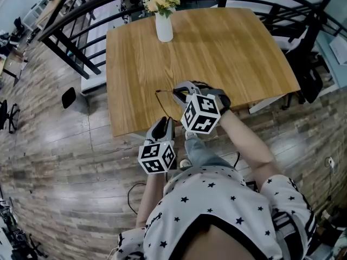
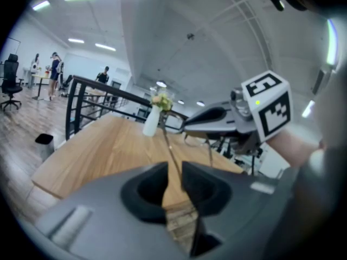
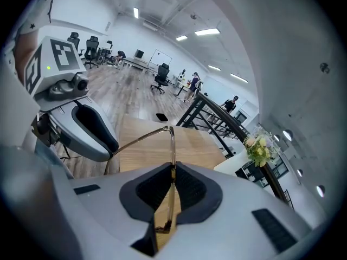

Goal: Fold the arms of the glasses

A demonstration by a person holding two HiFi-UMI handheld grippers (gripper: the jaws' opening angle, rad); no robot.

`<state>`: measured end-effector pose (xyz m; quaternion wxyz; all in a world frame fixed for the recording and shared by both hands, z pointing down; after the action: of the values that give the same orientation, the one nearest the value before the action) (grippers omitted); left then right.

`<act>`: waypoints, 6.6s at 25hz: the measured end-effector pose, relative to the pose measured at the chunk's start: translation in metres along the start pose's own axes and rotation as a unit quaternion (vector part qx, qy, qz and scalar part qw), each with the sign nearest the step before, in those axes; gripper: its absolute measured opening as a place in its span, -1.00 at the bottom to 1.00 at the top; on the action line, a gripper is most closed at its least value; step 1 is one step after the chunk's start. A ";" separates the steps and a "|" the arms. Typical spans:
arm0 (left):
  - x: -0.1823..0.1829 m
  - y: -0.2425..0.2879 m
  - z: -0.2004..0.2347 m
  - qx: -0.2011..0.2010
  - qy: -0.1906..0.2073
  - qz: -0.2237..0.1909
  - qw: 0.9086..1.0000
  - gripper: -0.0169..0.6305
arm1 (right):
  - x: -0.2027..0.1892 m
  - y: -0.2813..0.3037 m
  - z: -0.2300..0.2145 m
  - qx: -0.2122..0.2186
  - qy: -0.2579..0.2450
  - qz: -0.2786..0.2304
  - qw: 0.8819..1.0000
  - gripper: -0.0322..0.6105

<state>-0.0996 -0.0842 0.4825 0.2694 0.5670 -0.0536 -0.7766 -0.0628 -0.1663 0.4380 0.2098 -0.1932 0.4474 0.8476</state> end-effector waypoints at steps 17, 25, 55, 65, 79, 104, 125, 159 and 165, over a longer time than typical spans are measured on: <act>-0.003 -0.016 -0.010 -0.012 0.020 -0.006 1.000 -0.82 | 0.014 -0.015 0.013 -0.010 -0.003 -0.014 1.000 -0.80; 0.001 -0.015 -0.019 -0.022 0.026 -0.012 0.999 -0.82 | 0.019 -0.020 0.015 -0.012 -0.004 -0.023 1.000 -0.80; 0.026 0.007 -0.047 -0.051 0.083 -0.032 0.995 -0.86 | 0.026 -0.021 0.031 0.016 0.012 -0.041 0.999 -0.80; 0.026 0.008 -0.048 -0.053 0.085 -0.033 0.994 -0.86 | 0.024 -0.022 0.030 0.012 0.017 -0.042 0.999 -0.80; 0.020 0.003 -0.039 -0.044 0.069 -0.033 0.996 -0.86 | 0.015 -0.024 0.016 -0.009 0.039 -0.045 0.998 -0.80; -0.022 -0.008 -0.032 -0.076 0.085 0.019 0.993 -0.57 | 0.006 -0.039 -0.031 -0.055 0.068 -0.046 0.995 -0.80; -0.040 0.000 -0.018 -0.046 0.077 0.051 0.995 -0.56 | 0.015 -0.045 -0.021 -0.050 0.065 -0.052 0.995 -0.80; 0.013 -0.001 0.011 0.021 0.026 -0.026 0.999 -0.63 | -0.001 -0.037 0.028 -0.003 0.052 -0.046 0.998 -0.80; 0.020 0.003 0.011 0.022 0.024 -0.030 0.999 -0.64 | -0.001 -0.037 0.035 0.000 0.047 -0.048 0.998 -0.80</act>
<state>-0.1131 -0.0992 0.4708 0.2345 0.5923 -0.0472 -0.7693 -0.0473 -0.1185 0.4319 0.2292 -0.2546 0.4473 0.8262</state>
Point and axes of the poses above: the fingertips, and each gripper's own axes: y forward along the fingers, z to its left, x out of its top, the point moved 2 cm from there along -y, backward along the fingers, and after that the axes turned 3 degrees about z, right-handed, at the moved point
